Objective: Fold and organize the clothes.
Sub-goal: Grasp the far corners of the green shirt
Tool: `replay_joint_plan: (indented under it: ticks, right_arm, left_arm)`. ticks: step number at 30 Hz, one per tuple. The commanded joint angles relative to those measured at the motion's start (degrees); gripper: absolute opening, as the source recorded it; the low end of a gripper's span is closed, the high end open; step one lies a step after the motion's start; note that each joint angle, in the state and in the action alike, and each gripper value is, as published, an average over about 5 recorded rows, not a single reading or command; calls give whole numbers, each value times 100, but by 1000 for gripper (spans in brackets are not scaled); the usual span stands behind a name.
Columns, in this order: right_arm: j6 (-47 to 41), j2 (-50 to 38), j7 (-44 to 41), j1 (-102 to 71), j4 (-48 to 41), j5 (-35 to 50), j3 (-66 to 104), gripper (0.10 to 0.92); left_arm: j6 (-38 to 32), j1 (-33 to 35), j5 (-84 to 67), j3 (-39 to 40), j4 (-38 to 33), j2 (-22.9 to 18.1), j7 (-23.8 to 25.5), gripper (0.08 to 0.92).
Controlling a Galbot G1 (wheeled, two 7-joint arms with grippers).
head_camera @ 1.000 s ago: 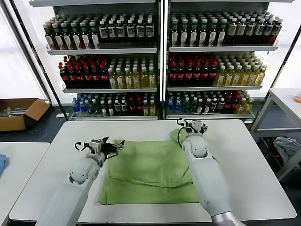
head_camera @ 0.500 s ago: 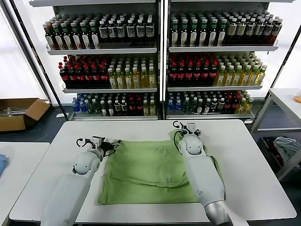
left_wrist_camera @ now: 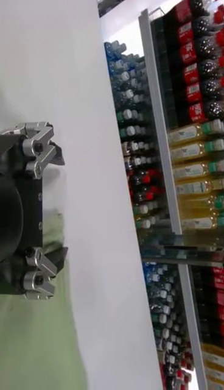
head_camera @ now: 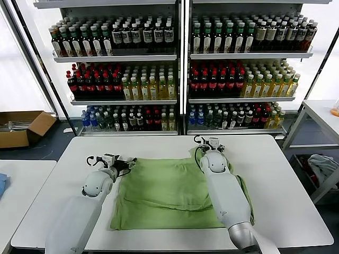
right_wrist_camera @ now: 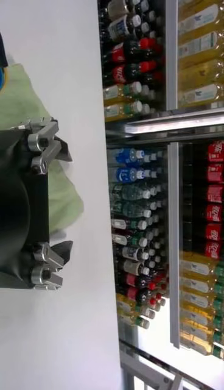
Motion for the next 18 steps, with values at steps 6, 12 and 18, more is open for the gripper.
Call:
replay_joint_plan:
  ticks: [6,12,18]
  right_arm:
    - [-62,7,-37,-94,-38,4,-1,823]
    - [-89,14,-35,-140,24,4,7,823]
    - [-146,9,-17,-218,124,1,7,823]
  left_arm:
    - [11,161,39,11,-481,-26,3,823]
    - [3,13,73,-36,-494,-31,-133,823]
    - [7,164,84,-38,-665,-11,-108,823]
